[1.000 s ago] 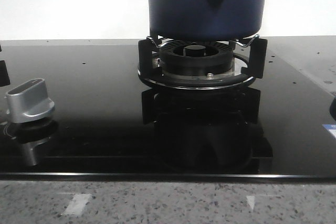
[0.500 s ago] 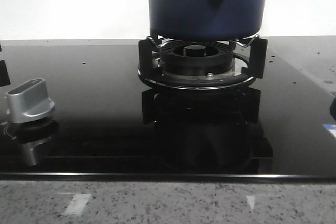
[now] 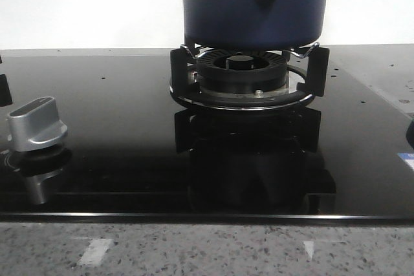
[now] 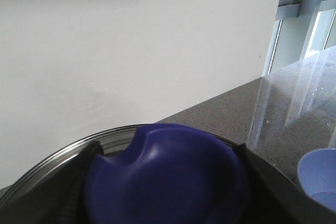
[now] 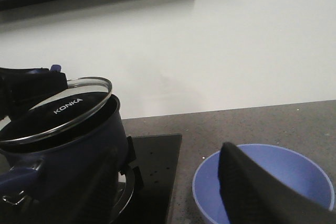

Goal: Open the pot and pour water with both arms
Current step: 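Lift the glass lid up off the saucepan with the left gripper, then move the right gripper above the light blue bowl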

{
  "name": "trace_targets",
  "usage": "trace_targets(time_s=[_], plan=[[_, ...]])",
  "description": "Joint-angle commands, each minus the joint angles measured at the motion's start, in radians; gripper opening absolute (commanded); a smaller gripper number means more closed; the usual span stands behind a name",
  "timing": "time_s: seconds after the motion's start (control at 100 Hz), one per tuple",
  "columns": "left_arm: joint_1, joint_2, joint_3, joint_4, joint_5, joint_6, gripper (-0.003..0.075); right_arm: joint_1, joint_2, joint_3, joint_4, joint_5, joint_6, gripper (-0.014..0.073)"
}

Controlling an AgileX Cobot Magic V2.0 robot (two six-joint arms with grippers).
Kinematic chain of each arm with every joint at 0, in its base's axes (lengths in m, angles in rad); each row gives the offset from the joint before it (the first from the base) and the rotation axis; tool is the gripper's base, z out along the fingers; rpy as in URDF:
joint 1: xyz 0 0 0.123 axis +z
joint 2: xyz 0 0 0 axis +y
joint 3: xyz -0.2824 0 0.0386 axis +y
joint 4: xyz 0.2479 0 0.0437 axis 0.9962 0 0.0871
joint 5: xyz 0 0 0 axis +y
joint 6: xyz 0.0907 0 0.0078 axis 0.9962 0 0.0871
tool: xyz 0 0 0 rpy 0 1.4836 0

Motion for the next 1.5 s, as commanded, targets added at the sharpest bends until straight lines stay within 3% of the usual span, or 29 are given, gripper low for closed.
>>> trace_targets(time_s=[0.0, 0.24, 0.51, 0.76, 1.09, 1.49], plan=[[-0.005, -0.076, -0.031, -0.001, -0.108, -0.002, 0.0279, 0.001, 0.023, -0.035, 0.008, -0.075, -0.007, 0.0383], [0.018, -0.114, -0.031, -0.001, -0.062, -0.002, 0.0279, 0.001, 0.031, -0.035, 0.016, -0.071, -0.007, 0.0383], [0.070, -0.160, -0.031, -0.001, 0.058, -0.002, 0.0279, 0.001, 0.115, -0.040, 0.157, -0.047, -0.007, 0.0383], [0.138, -0.218, -0.031, -0.001, 0.127, -0.002, 0.0279, 0.001, 0.168, -0.129, 0.154, -0.037, -0.007, 0.0383], [0.235, -0.282, -0.031, 0.001, 0.296, -0.002, 0.0279, 0.001, 0.296, -0.277, 0.092, 0.106, -0.007, 0.0384], [0.297, -0.313, -0.031, 0.010, 0.377, -0.002, 0.0280, -0.011, 0.399, -0.417, 0.040, 0.175, 0.014, 0.0384]])
